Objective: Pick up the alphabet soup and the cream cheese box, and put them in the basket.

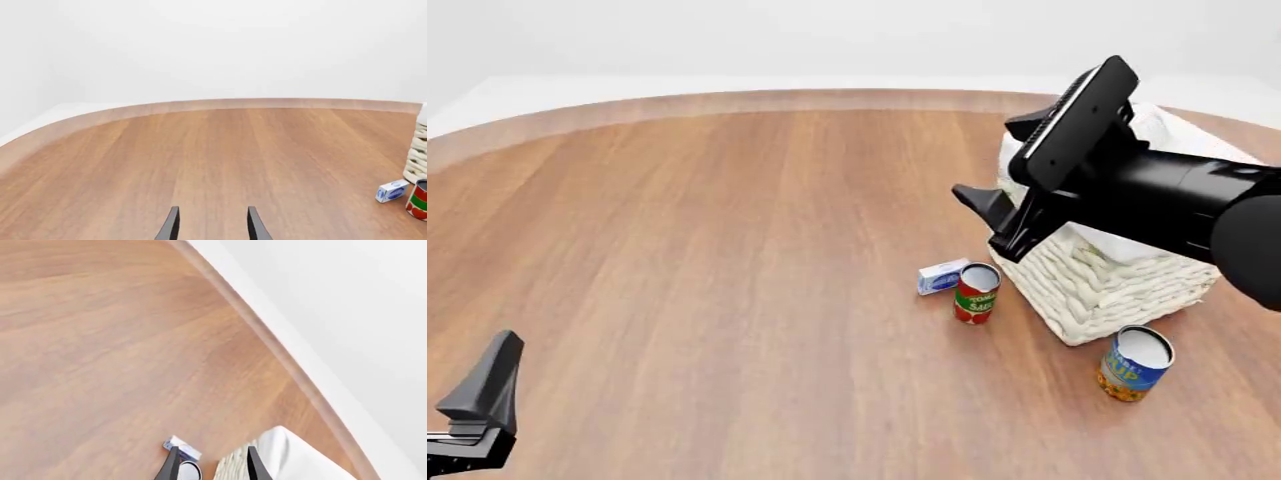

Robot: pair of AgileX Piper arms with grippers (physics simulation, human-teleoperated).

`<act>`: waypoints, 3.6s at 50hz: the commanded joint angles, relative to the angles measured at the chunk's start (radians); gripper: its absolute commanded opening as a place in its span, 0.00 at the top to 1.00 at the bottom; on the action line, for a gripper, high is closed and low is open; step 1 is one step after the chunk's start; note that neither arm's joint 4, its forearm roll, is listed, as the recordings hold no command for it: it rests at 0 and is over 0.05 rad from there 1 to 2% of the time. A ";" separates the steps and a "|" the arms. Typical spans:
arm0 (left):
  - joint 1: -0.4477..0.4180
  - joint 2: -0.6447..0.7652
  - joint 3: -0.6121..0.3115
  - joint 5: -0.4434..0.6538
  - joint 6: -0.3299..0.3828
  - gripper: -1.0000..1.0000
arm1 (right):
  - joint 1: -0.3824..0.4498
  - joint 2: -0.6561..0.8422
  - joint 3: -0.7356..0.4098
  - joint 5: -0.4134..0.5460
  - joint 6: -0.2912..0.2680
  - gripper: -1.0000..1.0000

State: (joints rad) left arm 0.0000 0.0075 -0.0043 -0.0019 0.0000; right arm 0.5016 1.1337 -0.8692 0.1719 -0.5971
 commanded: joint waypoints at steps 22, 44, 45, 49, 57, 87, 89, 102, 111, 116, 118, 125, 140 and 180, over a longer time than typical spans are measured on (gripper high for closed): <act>0.000 0.000 0.000 0.000 0.000 0.00 | 0.021 0.069 -0.018 -0.010 -0.031 0.00; 0.000 0.000 0.000 0.000 0.000 0.00 | 0.015 0.214 -0.145 0.079 -0.129 0.00; 0.000 0.000 0.000 0.000 0.000 0.00 | 0.018 0.222 -0.154 0.092 -0.143 0.00; 0.000 0.000 0.000 0.000 0.000 0.00 | 0.022 0.256 -0.175 0.124 -0.173 0.00; 0.000 0.000 0.000 0.000 0.000 0.00 | 0.023 0.301 -0.226 0.168 -0.199 0.00; 0.000 0.000 0.000 0.000 0.000 0.00 | -0.021 0.577 -0.412 0.381 -0.444 0.00; 0.000 0.000 0.000 0.000 0.000 0.00 | -0.024 0.581 -0.414 0.383 -0.448 0.00; 0.000 0.000 0.000 0.000 0.000 0.00 | -0.012 0.594 -0.436 0.407 -0.453 0.00; 0.000 0.000 0.000 0.000 0.000 0.00 | 0.004 0.605 -0.446 0.426 -0.456 0.00; 0.000 0.000 0.000 0.000 0.000 0.00 | 0.026 0.608 -0.433 0.430 -0.448 0.00; 0.000 0.000 0.000 0.000 0.000 0.00 | 0.029 0.610 -0.428 0.428 -0.450 0.00; 0.000 0.000 0.000 0.000 0.000 0.00 | 0.046 0.607 -0.414 0.432 -0.447 0.00; 0.000 0.000 0.000 0.000 0.000 0.00 | 0.042 0.592 -0.409 0.432 -0.451 0.00; 0.000 0.000 0.000 0.000 0.000 0.00 | 0.000 0.687 -0.455 0.444 -0.523 0.00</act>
State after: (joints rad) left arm 0.0000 0.0075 -0.0043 -0.0019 0.0000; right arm 0.5066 1.7944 -1.3019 0.6040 -1.1021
